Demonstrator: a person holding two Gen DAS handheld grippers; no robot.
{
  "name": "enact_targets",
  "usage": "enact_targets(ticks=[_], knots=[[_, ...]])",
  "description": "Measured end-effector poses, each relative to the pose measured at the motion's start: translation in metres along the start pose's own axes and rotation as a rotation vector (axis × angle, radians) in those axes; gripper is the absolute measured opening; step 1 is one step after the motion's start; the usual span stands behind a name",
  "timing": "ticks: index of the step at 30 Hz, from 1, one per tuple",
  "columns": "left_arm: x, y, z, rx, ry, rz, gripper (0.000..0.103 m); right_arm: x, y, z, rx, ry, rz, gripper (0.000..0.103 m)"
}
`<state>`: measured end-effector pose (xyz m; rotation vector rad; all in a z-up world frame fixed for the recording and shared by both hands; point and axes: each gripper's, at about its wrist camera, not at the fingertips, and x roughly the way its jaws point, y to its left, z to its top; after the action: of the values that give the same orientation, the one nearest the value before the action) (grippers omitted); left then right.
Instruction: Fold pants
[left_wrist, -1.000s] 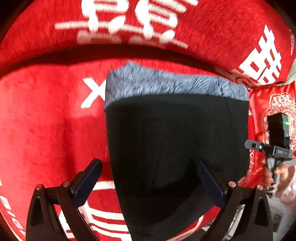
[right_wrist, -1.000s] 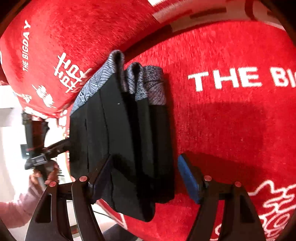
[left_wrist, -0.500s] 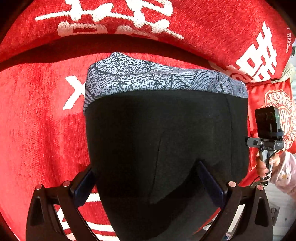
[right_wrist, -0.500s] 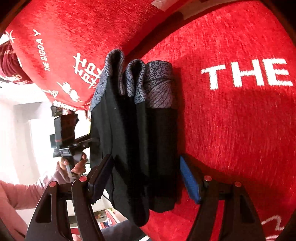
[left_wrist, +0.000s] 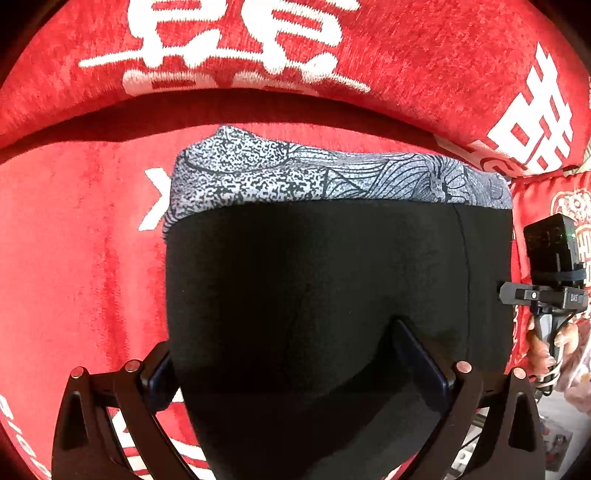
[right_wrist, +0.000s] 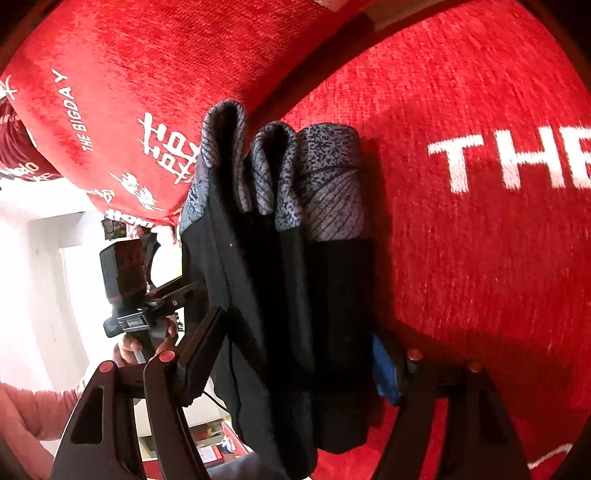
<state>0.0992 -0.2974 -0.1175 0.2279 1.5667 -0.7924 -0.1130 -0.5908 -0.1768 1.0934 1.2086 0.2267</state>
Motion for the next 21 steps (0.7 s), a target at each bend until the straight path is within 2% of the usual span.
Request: enact_targets(ticks=[6, 11, 14, 16, 19, 21], knots=[[0.003, 0.000, -0.001, -0.008, -0.012, 0.011, 0.102, 0.001, -0.001, -0.001, 0.001, 0.007, -0.011, 0.074], [0.002, -0.003, -0.004, -0.024, -0.057, 0.032, 0.101, 0.006, 0.006, 0.004, 0.008, 0.021, -0.058, 0.074], [-0.006, -0.008, -0.009, -0.027, -0.099, 0.025, 0.085, 0.009, 0.018, 0.004, 0.011, 0.024, -0.120, 0.061], [-0.011, -0.012, -0.011, -0.026, -0.119, 0.026, 0.070, 0.007, 0.022, 0.003, 0.024, 0.014, -0.120, 0.055], [-0.020, -0.015, -0.012, -0.038, -0.129, 0.035, 0.059, 0.002, 0.033, 0.000, 0.024, 0.000, -0.108, 0.048], [-0.027, -0.017, -0.013, -0.043, -0.136, 0.032, 0.056, 0.000, 0.040, -0.002, 0.033, -0.004, -0.086, 0.045]])
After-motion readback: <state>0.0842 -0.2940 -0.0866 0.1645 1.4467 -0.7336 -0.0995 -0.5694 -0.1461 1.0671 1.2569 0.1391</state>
